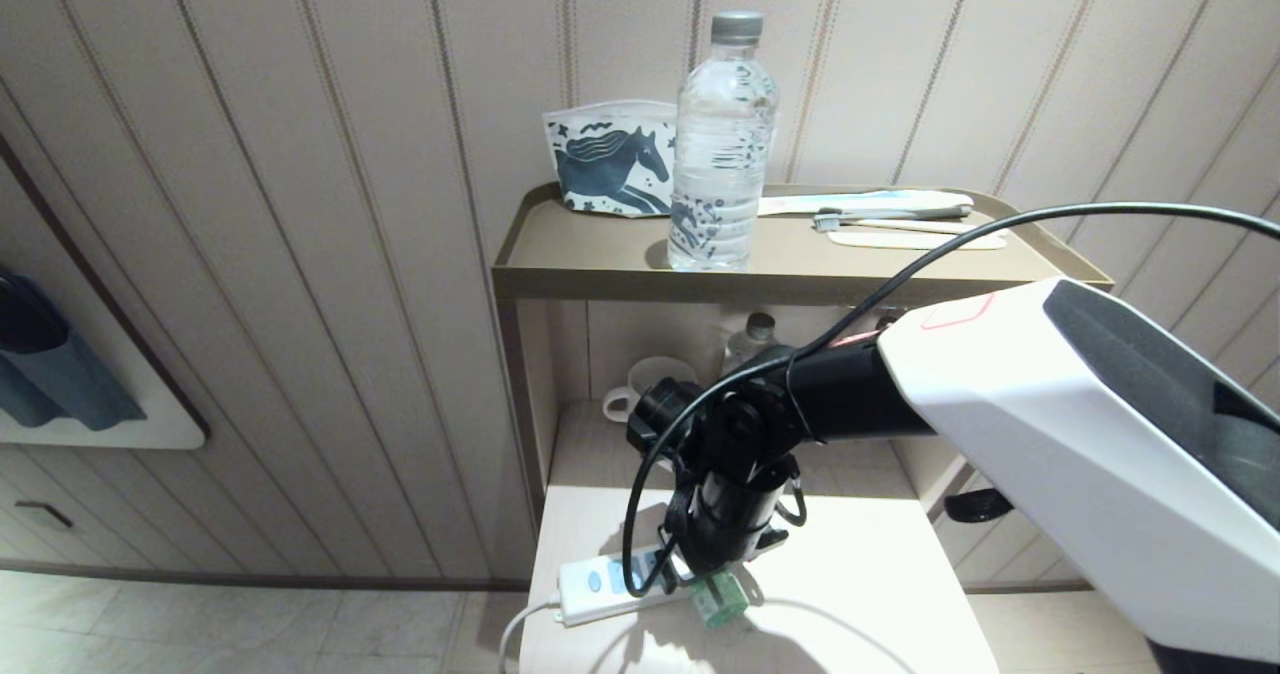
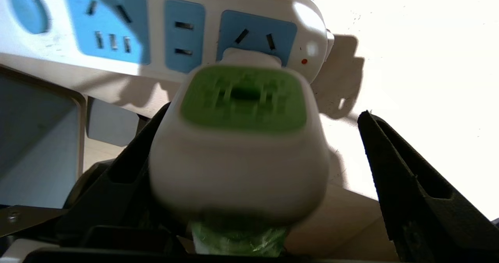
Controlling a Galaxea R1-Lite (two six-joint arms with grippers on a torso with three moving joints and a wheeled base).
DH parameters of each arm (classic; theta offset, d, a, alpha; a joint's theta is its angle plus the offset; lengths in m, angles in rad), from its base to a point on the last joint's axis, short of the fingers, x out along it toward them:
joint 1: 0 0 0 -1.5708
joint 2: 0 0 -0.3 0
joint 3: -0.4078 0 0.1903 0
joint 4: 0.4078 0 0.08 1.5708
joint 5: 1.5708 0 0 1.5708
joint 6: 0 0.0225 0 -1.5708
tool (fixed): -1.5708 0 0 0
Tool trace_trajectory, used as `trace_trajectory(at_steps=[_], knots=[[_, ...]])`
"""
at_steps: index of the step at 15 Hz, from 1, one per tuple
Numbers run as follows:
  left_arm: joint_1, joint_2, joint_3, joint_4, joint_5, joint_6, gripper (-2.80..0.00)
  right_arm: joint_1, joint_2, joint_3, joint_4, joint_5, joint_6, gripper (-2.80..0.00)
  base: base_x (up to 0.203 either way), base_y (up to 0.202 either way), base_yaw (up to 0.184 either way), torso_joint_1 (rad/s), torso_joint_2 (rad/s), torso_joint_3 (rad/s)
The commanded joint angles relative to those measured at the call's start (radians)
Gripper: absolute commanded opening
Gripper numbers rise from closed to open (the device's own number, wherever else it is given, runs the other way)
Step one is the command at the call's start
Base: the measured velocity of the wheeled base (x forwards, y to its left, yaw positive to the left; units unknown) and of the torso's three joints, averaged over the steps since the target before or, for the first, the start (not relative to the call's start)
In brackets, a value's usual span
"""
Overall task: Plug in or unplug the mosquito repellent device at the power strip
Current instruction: Insert the plug into the socket, then hold the socket with your left hand and unplug it with your right hand
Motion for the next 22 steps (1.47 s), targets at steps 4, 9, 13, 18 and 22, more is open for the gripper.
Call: trace_trajectory(at_steps=[4, 9, 13, 18, 22], knots=[[-0.001, 0.002, 0.000, -0.001, 0.001, -0.001, -2.80, 0.003, -0.037, -0.024, 0.005, 0.001, 0.005, 0.00, 0.000, 0.000, 0.000, 0.000, 0.00, 0.000], [0.000, 0.002, 0.000, 0.000, 0.001, -0.001, -2.80, 0.020, -0.186, 0.030, 0.007, 0.000, 0.020, -2.80, 0.000, 0.000, 0.000, 0.000, 0.00, 0.000], [0.000, 0.002, 0.000, 0.000, 0.001, -0.001, -2.80, 0.044, -0.391, 0.138, 0.007, -0.009, 0.022, -2.80, 0.000, 0.000, 0.000, 0.000, 0.00, 0.000], [0.000, 0.000, 0.000, -0.003, 0.001, 0.004, -2.80, 0.047, -0.719, 0.361, 0.003, -0.169, 0.052, -2.80, 0.000, 0.000, 0.000, 0.000, 0.00, 0.000], [0.000, 0.000, 0.000, -0.003, 0.001, 0.004, -2.80, 0.053, -1.078, 0.513, 0.002, -0.374, 0.102, -2.80, 0.000, 0.000, 0.000, 0.000, 0.00, 0.000]])
